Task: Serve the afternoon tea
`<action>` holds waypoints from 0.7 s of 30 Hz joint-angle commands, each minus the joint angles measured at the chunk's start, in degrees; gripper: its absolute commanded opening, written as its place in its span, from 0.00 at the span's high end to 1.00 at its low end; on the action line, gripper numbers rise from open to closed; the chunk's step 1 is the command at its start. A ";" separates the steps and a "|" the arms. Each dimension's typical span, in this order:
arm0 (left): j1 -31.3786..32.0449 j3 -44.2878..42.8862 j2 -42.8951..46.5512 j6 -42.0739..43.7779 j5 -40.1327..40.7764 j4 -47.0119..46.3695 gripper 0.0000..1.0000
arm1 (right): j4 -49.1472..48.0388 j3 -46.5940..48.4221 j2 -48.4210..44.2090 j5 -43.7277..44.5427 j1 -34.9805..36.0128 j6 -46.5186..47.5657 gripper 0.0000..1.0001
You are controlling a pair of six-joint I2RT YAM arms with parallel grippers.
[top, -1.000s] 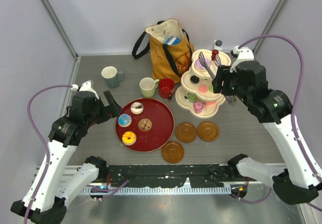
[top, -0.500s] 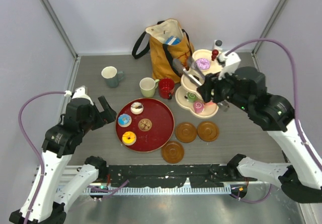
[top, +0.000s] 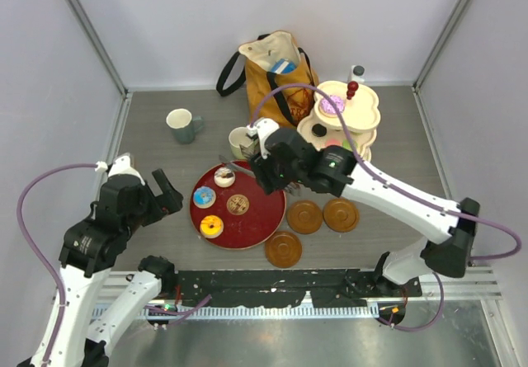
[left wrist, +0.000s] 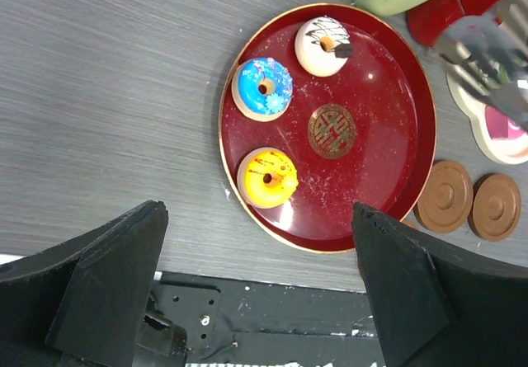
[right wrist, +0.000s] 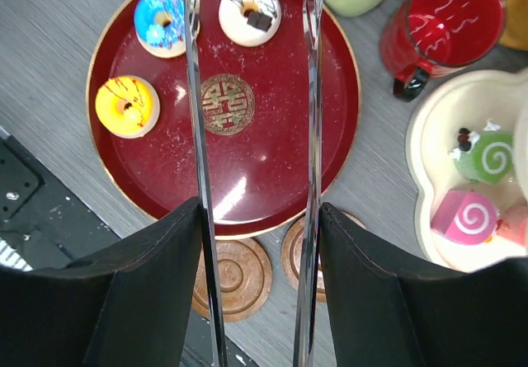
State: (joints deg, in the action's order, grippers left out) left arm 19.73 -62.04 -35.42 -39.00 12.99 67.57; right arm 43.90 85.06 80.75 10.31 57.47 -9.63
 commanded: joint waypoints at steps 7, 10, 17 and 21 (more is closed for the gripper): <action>-0.30 1.40 0.44 -1.34 1.42 0.90 0.00 | -2.59 2.13 12.67 3.40 2.65 -0.66 0.39; -0.39 1.92 0.18 -1.43 1.33 0.63 0.00 | -2.06 3.01 15.74 4.37 2.82 0.13 0.39; -0.30 2.71 -0.09 -1.51 0.63 0.02 0.00 | -2.59 4.59 20.49 3.41 2.82 1.89 0.37; -0.30 3.15 0.26 -1.51 0.54 -0.24 0.00 | -3.03 5.64 22.69 1.30 2.82 3.38 0.36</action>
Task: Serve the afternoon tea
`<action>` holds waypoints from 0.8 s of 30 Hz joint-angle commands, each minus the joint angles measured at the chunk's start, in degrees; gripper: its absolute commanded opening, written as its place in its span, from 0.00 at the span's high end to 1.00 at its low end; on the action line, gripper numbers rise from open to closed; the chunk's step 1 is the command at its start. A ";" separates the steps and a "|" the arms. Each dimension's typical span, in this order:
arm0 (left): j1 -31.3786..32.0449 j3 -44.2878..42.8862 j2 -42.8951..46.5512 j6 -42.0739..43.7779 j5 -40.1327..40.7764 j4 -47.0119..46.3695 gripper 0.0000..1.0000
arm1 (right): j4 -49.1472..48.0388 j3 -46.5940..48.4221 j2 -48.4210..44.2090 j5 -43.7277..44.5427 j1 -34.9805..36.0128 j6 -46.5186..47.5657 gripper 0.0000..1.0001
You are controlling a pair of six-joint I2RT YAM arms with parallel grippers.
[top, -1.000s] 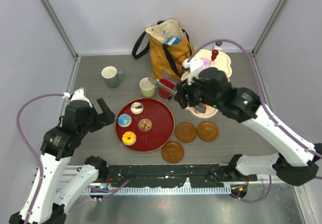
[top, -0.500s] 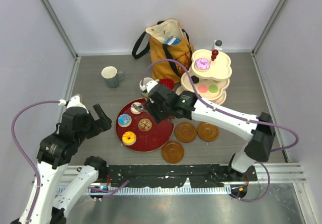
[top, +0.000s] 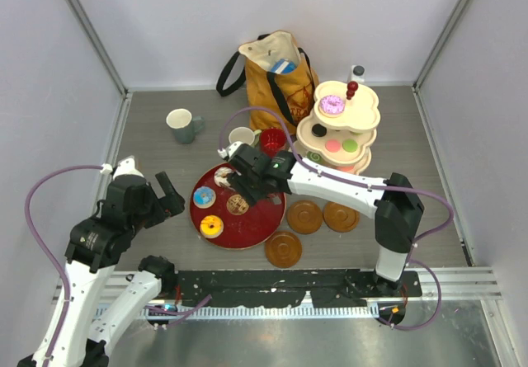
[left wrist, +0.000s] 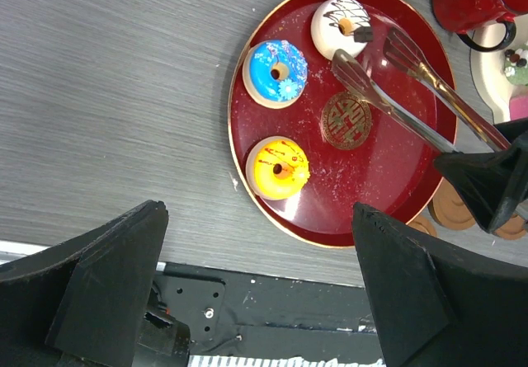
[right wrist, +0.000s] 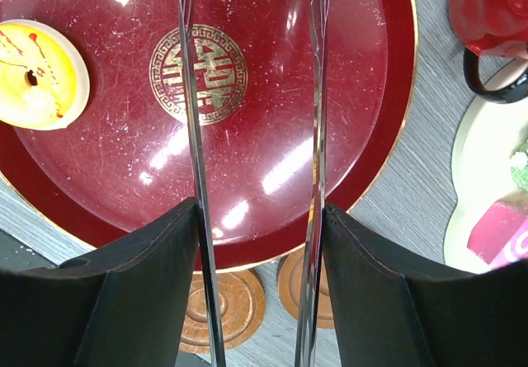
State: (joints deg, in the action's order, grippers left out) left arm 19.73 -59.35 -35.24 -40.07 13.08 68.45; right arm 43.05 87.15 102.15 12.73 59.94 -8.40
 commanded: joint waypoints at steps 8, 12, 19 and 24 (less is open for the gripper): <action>-0.30 0.91 0.35 -0.62 0.10 -1.12 0.00 | -1.91 8.38 6.91 0.54 0.26 2.43 0.36; -0.22 1.26 0.70 -0.53 0.02 -1.38 0.00 | -1.48 10.49 9.64 2.12 0.17 2.34 0.36; -0.30 1.17 0.09 0.26 0.10 -2.44 0.00 | -2.00 11.20 9.22 2.82 0.17 1.37 0.46; -0.30 0.03 -1.32 1.92 -0.77 -3.93 0.00 | -2.88 8.74 2.73 2.30 0.17 0.23 0.52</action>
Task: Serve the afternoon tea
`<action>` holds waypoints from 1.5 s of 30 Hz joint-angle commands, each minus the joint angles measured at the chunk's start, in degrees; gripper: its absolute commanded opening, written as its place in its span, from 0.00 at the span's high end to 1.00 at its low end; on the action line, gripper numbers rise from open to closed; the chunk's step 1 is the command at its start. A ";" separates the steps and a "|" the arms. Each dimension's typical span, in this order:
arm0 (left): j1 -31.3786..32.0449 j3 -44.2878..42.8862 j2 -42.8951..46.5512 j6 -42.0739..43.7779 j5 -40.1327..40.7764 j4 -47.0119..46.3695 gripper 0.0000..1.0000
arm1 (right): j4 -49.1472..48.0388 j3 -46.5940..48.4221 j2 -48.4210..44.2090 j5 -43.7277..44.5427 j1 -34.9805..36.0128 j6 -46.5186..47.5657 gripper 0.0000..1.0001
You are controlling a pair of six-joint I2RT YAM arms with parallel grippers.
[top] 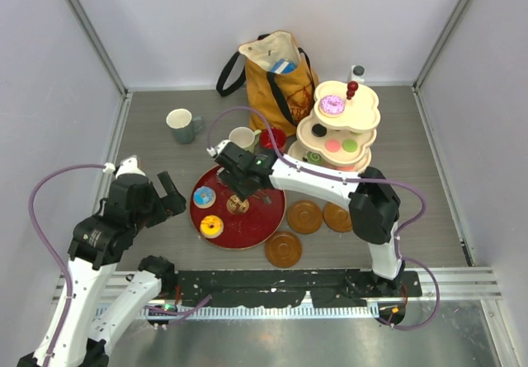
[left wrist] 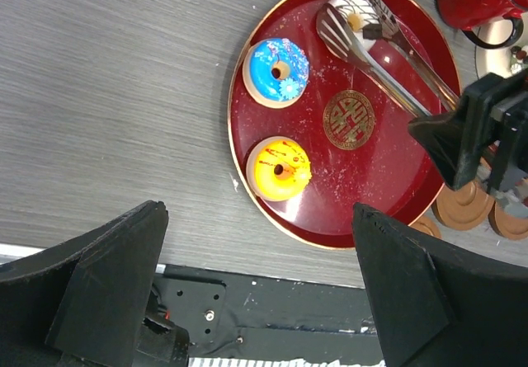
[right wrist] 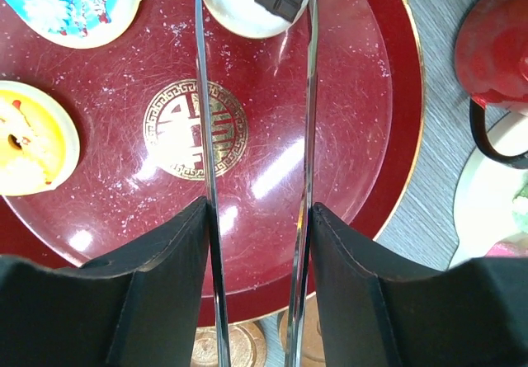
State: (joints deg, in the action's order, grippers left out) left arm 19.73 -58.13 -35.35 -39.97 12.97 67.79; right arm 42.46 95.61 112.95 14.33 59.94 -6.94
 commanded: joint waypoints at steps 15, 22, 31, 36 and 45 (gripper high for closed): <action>-0.30 1.27 -3.41 8.76 -2.51 -12.24 0.00 | 1.40 -9.04 -36.02 1.05 -0.79 -3.43 0.59; -0.30 -3.03 -2.00 10.70 -3.39 -15.58 0.00 | 5.00 -8.60 -44.74 4.04 -4.21 -5.80 0.59; -0.30 -4.10 -4.46 13.16 -2.69 -16.64 0.00 | 10.89 -7.20 -53.00 4.30 -19.33 -6.95 0.59; -0.65 -2.08 -2.27 13.60 -3.83 -18.04 0.00 | 12.91 -6.84 -54.32 7.55 -25.83 -6.77 0.59; -5.13 -0.14 -0.59 15.35 -17.35 -22.35 0.00 | 15.11 -6.84 -54.15 13.44 -30.67 -7.65 0.59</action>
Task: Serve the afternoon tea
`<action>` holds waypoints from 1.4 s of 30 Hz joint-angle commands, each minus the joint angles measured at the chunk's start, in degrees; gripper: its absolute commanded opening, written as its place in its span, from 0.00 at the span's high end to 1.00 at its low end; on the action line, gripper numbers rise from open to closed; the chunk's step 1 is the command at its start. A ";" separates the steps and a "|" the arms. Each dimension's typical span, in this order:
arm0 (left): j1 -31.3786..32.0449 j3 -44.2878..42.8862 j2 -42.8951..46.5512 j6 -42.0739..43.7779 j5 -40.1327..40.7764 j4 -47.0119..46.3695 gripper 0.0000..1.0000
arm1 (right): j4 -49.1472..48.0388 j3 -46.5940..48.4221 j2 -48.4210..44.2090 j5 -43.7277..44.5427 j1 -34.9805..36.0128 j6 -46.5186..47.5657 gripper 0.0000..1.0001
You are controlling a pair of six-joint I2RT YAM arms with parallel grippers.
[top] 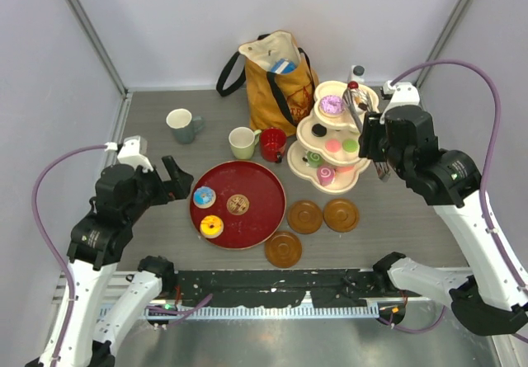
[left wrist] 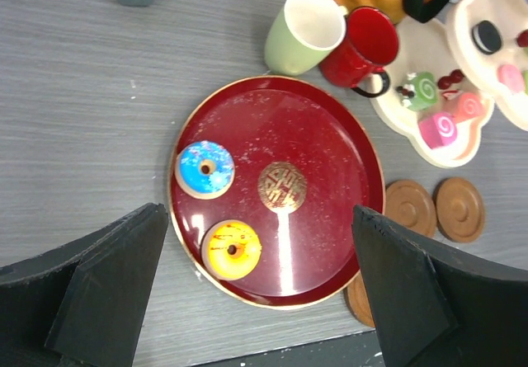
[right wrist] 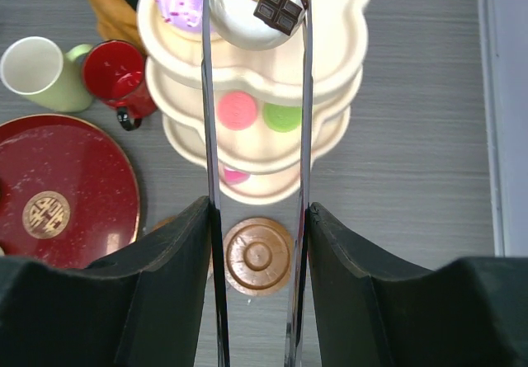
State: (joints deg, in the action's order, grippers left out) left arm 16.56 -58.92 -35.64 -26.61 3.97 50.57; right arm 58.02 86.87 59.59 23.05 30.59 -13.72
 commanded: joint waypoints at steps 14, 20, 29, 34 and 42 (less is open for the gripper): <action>-4.25 1.61 -1.80 3.41 -17.85 -6.18 0.00 | 0.43 -1.18 1.67 3.59 -4.49 -1.05 0.54; -4.34 1.61 -2.33 3.50 -18.56 -6.27 0.00 | -0.98 -1.88 2.72 1.91 -4.66 -0.61 0.49; -5.74 1.79 -2.42 3.23 -20.05 -7.15 0.00 | -1.77 -0.56 2.90 1.82 -4.75 -0.35 0.39; -7.32 1.88 -2.95 2.97 -21.63 -7.41 0.01 | -1.59 1.19 1.58 2.79 -4.75 -0.17 0.37; -8.82 2.14 -3.47 2.70 -22.78 -7.50 0.00 | 0.51 4.09 0.26 3.06 -4.84 0.88 0.37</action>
State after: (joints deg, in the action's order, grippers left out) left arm 8.45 -56.88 -38.89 -23.99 -16.91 45.87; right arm 59.66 87.39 62.08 24.77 26.13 -13.65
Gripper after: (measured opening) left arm 0.994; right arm 0.629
